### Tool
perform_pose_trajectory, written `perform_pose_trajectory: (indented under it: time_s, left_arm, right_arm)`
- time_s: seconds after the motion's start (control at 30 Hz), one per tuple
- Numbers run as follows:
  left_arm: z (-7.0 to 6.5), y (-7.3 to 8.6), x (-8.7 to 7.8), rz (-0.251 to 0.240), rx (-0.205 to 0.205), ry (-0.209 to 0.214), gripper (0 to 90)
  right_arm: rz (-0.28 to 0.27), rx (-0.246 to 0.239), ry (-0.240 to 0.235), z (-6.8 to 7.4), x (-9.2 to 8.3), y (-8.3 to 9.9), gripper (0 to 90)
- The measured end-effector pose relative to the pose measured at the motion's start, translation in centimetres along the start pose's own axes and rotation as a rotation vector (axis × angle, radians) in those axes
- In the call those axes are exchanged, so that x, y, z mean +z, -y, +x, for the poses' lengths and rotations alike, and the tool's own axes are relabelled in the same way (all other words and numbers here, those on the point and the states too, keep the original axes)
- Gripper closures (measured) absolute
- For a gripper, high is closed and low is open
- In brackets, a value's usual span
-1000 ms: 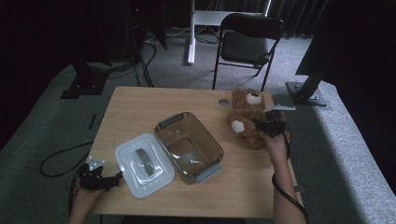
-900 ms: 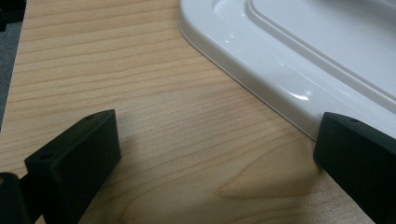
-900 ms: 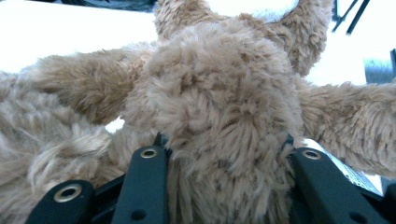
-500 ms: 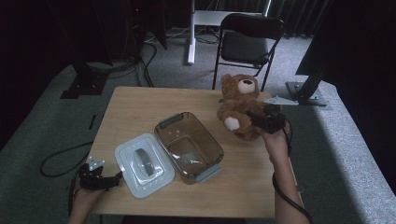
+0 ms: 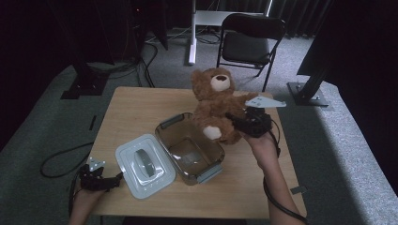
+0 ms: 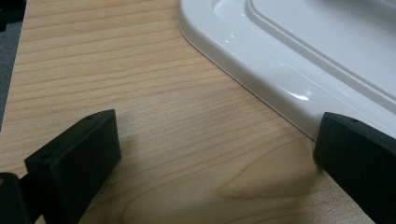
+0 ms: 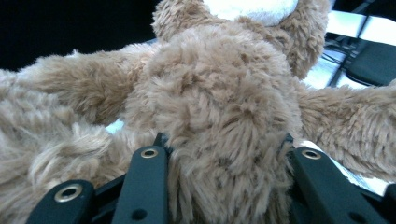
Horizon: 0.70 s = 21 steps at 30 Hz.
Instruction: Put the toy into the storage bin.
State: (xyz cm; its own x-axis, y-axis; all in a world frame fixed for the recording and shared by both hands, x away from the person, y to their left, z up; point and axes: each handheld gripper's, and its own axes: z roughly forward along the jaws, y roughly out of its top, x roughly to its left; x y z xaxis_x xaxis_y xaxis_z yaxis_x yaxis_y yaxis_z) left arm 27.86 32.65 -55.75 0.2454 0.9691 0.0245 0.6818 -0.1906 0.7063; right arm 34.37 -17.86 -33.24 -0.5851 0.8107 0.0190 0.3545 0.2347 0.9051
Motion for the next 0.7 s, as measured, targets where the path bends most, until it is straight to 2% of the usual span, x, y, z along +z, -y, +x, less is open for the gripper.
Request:
perform_pose_trajectory:
  time_s: [0.1, 0.17, 0.2, 0.37, 0.5, 0.53, 0.7]
  left_arm:
    - [0.0, 0.0, 0.0, 0.0, 0.0, 0.0, 1.2]
    - [0.0, 0.0, 0.0, 0.0, 0.0, 0.0, 1.1]
    - [0.0, 0.0, 0.0, 0.0, 0.0, 0.0, 1.2]
    - [0.0, 0.0, 0.0, 0.0, 0.0, 0.0, 1.2]
    - [0.0, 0.0, 0.0, 0.0, 0.0, 0.0, 1.2]
    - [0.0, 0.0, 0.0, 0.0, 0.0, 0.0, 1.2]
    - [0.0, 0.0, 0.0, 0.001, 0.001, 0.0, 1.2]
  right_arm:
    - [-0.002, -0.021, -0.041, 1.6, 0.4, -0.1, 62.5]
    - [-0.002, -0.026, -0.056, 2.1, 0.5, -0.1, 62.5]
    - [-0.001, -0.038, -0.082, 3.1, 0.9, -0.1, 62.5]
    - [0.016, -0.07, -0.118, 5.1, 2.0, 0.1, 62.4]
    - [0.028, -0.084, -0.127, 5.8, 2.6, 0.3, 62.4]
    - [0.046, -0.098, -0.134, 6.6, 3.5, 0.6, 62.4]
    - [0.08, -0.112, -0.169, 7.6, 4.9, 1.6, 62.4]
